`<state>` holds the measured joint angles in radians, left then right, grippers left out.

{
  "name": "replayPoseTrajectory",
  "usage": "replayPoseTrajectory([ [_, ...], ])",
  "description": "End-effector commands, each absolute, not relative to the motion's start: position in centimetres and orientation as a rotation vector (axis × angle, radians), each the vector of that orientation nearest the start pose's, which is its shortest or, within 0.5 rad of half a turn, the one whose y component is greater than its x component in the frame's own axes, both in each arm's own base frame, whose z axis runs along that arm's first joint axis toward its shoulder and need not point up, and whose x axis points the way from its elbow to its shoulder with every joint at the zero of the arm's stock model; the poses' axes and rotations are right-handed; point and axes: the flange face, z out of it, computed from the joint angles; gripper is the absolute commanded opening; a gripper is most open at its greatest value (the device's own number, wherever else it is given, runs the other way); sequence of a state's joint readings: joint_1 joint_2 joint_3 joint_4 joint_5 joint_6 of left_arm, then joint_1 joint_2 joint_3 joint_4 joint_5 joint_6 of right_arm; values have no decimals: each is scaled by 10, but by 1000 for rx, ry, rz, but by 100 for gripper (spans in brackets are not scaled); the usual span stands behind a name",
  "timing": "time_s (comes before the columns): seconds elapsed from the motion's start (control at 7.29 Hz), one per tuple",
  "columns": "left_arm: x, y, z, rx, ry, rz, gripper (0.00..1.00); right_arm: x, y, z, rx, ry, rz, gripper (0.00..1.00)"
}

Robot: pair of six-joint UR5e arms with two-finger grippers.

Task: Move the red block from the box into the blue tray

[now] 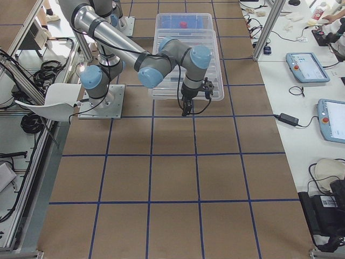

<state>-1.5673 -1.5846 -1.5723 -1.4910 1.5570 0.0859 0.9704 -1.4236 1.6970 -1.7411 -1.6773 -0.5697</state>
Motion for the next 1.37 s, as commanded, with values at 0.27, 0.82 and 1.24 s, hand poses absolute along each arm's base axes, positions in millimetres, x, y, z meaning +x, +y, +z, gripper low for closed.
replayPoseTrajectory([
  [0.27,-133,-505,489,131,3149,-105,100,-194,-502,340,65,3159,221,100],
  [0.82,-133,-505,488,129,3150,-103,100,-184,-500,338,87,3140,211,100],
  [1.24,-132,-505,489,129,3147,-105,100,-162,-507,339,115,3095,170,100],
])
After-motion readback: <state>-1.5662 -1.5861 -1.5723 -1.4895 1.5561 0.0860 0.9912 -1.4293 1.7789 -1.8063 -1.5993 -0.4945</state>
